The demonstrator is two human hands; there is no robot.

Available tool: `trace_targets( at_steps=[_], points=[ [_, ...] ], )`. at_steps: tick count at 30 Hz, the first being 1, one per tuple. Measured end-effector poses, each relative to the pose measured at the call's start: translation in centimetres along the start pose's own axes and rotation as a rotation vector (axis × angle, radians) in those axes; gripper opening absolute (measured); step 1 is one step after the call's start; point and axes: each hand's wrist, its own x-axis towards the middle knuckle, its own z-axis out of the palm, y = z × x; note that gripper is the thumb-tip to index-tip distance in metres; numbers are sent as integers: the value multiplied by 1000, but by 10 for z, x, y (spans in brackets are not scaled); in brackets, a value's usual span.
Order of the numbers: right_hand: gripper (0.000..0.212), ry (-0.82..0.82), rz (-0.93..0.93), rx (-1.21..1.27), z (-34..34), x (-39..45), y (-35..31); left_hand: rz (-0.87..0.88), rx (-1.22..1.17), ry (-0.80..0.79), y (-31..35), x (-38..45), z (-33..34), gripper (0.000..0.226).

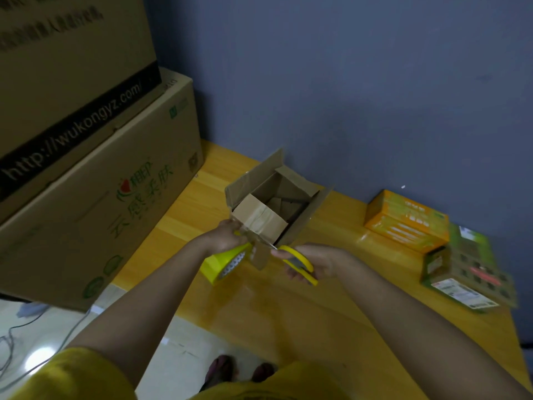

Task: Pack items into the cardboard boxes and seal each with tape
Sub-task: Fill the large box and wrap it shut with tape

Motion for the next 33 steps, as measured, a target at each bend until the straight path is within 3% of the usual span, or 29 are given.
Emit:
trace_targets(
  at_steps=[10, 13, 17, 21, 27, 33],
  points=[
    [35, -19, -55, 157, 17, 9, -15, -8, 9, 16, -6, 7, -1, 64],
    [31, 43, -119, 123, 16, 8, -9, -1, 3, 21, -6, 3, -6, 67],
    [49, 173, -142, 37, 13, 12, -5, -3, 8, 31, -4, 3, -6, 66],
    [49, 227, -201, 40, 14, 19, -2, -11, 23, 36, -4, 3, -7, 66],
    [53, 217, -178, -73, 15, 23, 4, -12, 26, 15, 0, -2, -10, 66],
    [48, 181, -165, 41, 19, 26, 9, -39, 46, 0, 2, -5, -12, 67]
  ],
)
